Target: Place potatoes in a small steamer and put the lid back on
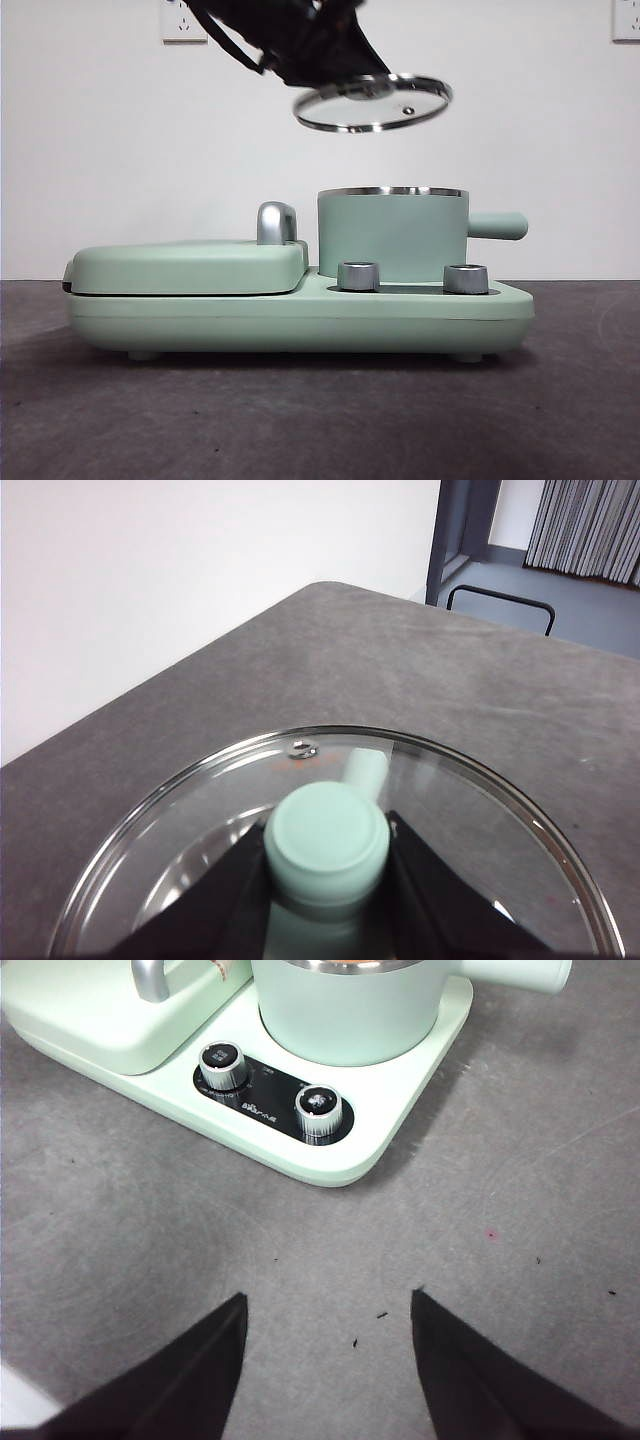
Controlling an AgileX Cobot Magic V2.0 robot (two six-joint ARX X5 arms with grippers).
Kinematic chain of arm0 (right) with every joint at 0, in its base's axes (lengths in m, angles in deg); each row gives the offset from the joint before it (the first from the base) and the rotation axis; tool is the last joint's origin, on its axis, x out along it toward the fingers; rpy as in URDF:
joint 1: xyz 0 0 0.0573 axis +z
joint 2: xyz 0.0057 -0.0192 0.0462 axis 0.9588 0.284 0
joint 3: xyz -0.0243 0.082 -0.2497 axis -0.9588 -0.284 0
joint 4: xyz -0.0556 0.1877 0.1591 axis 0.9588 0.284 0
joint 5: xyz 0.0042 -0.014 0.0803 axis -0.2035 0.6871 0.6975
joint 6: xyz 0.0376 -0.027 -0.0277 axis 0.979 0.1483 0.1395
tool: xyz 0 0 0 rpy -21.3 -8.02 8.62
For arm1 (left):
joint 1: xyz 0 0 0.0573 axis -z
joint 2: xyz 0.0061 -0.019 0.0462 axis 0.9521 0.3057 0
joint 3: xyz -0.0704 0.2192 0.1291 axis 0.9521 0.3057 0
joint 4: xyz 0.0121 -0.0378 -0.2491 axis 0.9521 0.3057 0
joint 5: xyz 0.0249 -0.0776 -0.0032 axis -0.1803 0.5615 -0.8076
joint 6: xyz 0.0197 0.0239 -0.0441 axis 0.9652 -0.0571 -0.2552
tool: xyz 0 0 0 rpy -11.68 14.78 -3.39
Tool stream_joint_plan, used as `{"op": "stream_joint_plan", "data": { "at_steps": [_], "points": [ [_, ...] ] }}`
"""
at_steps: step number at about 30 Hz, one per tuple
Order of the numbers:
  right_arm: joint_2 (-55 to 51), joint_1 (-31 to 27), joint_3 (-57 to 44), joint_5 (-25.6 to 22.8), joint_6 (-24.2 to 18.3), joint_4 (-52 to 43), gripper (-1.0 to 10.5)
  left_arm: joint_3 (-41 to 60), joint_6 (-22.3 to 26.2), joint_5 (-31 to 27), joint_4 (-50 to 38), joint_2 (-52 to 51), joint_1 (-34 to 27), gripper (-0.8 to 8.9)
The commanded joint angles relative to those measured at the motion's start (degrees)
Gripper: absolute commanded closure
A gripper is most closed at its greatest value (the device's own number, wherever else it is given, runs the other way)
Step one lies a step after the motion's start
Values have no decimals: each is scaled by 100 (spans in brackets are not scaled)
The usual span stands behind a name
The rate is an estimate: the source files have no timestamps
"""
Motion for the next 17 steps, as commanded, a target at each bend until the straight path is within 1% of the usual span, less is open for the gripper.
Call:
{"op": "stream_joint_plan", "data": {
  "at_steps": [1, 7, 17],
  "points": [
    [9, 15, 15, 15, 98, -15, 695, -352, 164, -17, -249, 334, 70, 799],
    [9, 15, 15, 13, 98, -11, 695, -369, 160, -17, -662, 675, 101, 799],
    [9, 15, 15, -7, 98, 35, 695, -369, 243, -17, -726, 879, 107, 799]
  ]
}}
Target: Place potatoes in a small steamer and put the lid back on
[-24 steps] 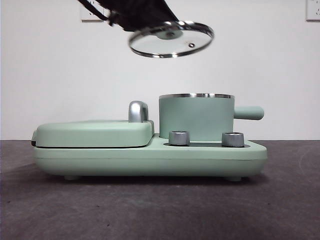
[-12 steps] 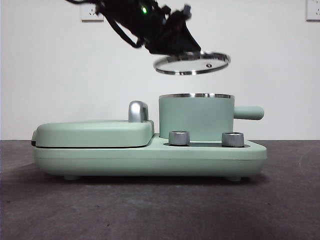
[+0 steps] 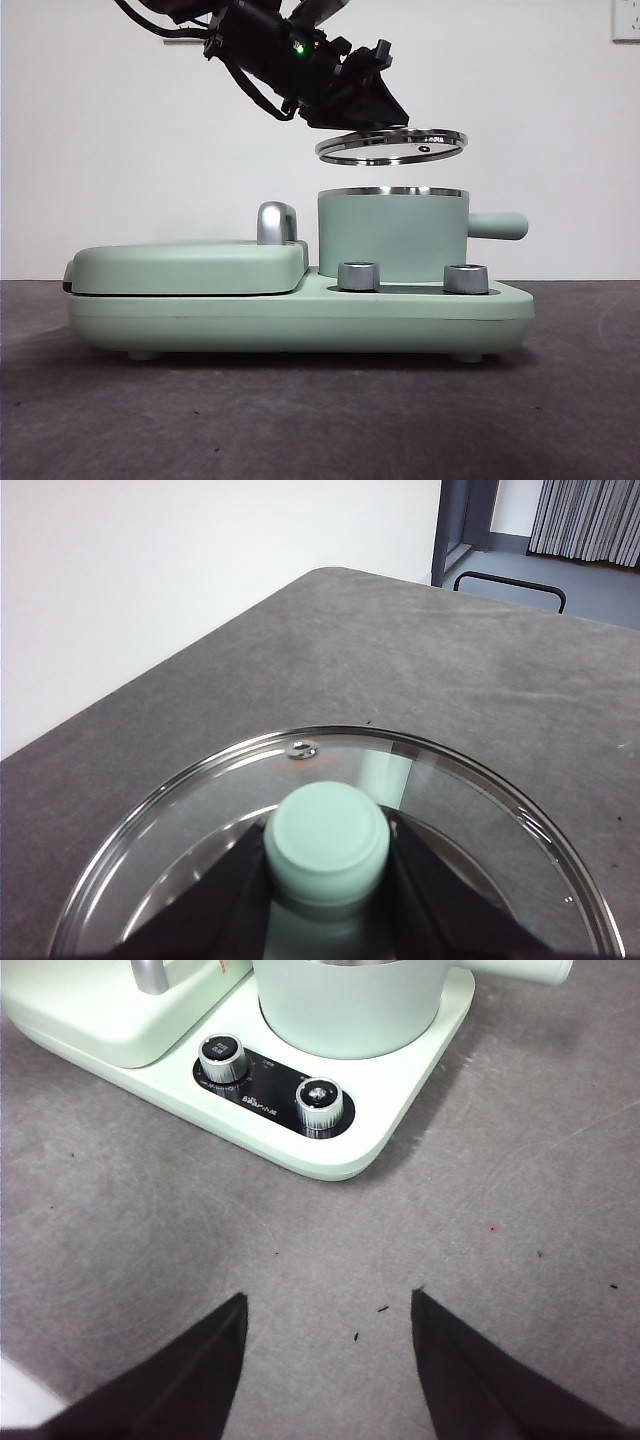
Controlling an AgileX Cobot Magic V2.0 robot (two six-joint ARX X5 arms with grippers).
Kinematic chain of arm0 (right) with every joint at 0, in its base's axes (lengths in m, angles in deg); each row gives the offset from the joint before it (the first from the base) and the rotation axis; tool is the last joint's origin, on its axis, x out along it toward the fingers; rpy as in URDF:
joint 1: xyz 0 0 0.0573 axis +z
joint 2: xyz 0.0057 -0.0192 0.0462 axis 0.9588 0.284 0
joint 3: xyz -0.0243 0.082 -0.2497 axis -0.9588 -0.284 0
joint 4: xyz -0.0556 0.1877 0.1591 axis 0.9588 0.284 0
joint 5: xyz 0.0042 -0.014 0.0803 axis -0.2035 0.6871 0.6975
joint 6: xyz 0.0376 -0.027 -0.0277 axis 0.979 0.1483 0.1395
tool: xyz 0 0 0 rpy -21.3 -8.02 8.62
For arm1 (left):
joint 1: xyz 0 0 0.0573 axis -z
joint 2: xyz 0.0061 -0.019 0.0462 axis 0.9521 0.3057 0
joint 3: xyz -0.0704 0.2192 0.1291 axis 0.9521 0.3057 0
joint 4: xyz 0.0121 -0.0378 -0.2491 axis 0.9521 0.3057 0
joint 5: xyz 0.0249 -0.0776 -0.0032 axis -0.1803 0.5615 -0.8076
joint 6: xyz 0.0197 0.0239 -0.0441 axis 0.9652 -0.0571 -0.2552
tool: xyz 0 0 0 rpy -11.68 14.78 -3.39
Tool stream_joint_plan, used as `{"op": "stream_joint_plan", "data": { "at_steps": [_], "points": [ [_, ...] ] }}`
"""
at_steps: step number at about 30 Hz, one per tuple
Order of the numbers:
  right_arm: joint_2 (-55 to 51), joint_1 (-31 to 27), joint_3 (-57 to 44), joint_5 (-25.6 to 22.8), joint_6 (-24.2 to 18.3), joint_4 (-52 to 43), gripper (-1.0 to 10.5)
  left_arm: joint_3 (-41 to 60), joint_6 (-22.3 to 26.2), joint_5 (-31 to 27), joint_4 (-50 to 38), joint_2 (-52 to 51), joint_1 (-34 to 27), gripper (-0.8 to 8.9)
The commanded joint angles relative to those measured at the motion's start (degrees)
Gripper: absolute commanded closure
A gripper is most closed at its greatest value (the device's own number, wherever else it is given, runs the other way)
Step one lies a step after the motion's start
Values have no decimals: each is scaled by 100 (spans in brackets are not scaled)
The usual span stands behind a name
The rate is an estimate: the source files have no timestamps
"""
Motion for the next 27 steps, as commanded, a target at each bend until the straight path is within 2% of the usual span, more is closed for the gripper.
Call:
{"op": "stream_joint_plan", "data": {
  "at_steps": [1, 7, 13, 27],
  "points": [
    [9, 15, 15, -4, 96, -26, 695, -205, 79, 2, -179, 210, 57, 799],
    [9, 15, 15, -20, 96, -26, 695, -205, 129, 2, -181, 297, 59, 799],
    [9, 15, 15, -20, 96, -26, 695, -205, 420, 4, -177, 297, 57, 799],
    [9, 15, 15, -20, 96, 20, 695, -205, 393, 7, -173, 446, 57, 799]
  ]
}}
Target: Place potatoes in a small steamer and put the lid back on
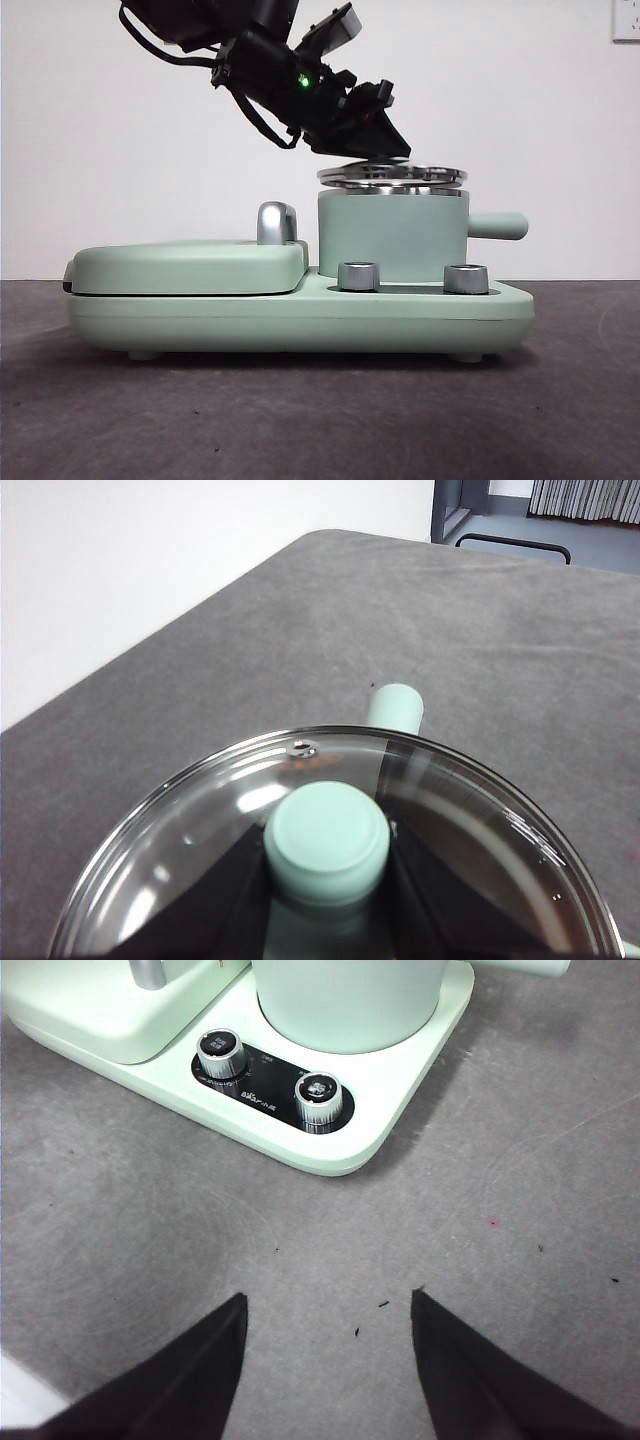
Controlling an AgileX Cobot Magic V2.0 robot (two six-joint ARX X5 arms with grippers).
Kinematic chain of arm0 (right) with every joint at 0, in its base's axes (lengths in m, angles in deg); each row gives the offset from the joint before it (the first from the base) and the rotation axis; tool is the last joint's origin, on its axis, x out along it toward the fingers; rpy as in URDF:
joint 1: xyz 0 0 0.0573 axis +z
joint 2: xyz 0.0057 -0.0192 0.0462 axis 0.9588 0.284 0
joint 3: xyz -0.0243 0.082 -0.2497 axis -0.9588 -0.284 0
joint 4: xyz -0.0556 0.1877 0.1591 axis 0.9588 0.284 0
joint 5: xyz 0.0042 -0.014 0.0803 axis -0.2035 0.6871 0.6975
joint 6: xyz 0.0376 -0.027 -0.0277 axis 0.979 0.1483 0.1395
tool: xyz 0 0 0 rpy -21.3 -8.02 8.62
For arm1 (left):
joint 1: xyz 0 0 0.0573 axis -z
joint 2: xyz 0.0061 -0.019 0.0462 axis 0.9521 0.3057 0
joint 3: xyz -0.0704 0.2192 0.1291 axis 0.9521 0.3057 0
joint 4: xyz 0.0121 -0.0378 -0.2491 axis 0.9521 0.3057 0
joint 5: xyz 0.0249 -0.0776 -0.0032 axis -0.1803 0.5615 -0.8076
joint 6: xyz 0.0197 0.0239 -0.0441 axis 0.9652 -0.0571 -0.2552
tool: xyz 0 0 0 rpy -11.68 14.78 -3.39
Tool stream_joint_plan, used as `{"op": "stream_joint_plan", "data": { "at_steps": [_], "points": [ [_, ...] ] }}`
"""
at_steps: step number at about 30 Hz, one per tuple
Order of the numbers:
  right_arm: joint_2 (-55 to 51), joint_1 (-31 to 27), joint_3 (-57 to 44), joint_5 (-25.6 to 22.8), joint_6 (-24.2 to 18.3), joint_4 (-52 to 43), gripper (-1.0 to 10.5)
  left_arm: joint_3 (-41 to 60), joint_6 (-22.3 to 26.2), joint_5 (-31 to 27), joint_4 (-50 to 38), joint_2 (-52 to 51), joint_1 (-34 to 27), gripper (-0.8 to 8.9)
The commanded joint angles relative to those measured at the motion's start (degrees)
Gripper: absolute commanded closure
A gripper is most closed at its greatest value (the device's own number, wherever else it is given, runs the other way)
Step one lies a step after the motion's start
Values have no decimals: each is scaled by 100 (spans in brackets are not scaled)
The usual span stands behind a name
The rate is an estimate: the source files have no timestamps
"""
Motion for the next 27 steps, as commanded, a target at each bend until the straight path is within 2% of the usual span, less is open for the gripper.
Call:
{"op": "stream_joint_plan", "data": {
  "at_steps": [1, 23, 26, 27],
  "points": [
    [9, 15, 15, -9, 61, -26, 695, -205, 33, 7, -168, 125, 57, 799],
    [9, 15, 15, -35, 63, -28, 695, -205, -9, 7, -81, 299, 44, 795],
    [9, 15, 15, -35, 63, -28, 695, -205, -7, 7, -11, 299, 42, 763],
    [9, 15, 15, -35, 61, -28, 695, -205, -7, 7, -2, 299, 42, 726]
  ]
}}
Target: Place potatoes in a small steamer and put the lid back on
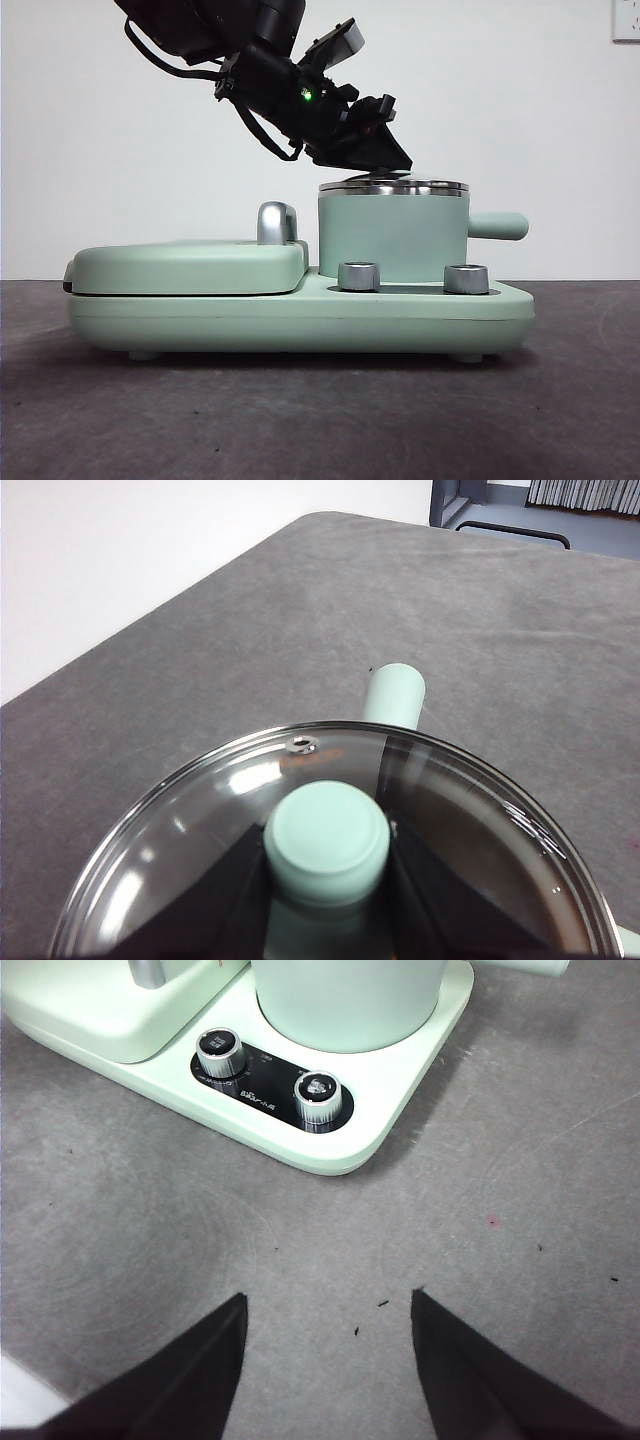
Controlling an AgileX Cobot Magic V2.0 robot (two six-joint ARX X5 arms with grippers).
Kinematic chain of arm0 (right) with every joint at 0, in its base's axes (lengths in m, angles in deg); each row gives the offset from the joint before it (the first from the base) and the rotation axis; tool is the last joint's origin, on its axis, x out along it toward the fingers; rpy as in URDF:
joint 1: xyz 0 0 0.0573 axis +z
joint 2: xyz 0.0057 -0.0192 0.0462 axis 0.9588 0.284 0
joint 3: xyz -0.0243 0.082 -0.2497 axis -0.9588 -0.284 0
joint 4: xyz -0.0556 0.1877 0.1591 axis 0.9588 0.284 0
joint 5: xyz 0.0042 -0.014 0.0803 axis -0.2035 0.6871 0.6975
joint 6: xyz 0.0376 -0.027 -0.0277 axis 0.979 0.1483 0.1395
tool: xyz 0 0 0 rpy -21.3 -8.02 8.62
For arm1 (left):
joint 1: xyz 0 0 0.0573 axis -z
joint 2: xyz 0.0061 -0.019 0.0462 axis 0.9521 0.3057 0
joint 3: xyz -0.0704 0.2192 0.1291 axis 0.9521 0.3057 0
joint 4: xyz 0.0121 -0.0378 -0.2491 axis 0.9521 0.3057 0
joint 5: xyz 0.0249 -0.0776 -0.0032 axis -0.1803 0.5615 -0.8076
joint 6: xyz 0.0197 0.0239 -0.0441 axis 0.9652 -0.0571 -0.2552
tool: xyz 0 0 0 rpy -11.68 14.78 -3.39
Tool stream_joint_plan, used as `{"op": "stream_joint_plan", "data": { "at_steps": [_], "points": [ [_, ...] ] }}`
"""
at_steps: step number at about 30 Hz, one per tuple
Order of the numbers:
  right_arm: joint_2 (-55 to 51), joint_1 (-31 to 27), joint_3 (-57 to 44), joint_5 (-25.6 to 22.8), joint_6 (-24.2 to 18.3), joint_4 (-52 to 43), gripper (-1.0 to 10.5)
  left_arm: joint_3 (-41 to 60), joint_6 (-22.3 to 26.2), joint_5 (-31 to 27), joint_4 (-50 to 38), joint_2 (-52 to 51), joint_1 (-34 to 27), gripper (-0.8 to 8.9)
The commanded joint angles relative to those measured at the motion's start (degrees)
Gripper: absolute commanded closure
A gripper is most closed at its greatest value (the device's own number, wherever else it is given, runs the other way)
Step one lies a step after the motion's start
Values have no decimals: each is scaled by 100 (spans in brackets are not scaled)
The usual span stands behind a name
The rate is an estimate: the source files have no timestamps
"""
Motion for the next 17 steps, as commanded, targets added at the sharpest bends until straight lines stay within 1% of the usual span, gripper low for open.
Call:
{"op": "stream_joint_plan", "data": {
  "at_steps": [1, 3, 5, 9, 11, 14, 17],
  "points": [
    [9, 15, 15, -26, 63, -33, 695, -181, -4, -2, -24, 173, 42, 678],
    [9, 15, 15, -26, 63, -33, 695, -181, -9, -2, -22, 166, 42, 594],
    [9, 15, 15, -26, 63, -31, 695, -181, -9, -2, 9, 136, 42, 557],
    [9, 15, 15, -26, 63, -20, 695, -181, -31, -2, 70, 33, 26, 551],
    [9, 15, 15, -26, 63, -15, 695, -181, -35, -2, 170, -70, 7, 523],
    [9, 15, 15, -26, 61, -22, 695, -181, -164, -2, 459, -323, -52, 524],
    [9, 15, 15, -26, 61, -39, 695, -181, -267, 4, 925, -695, -155, 539]
  ]
}}
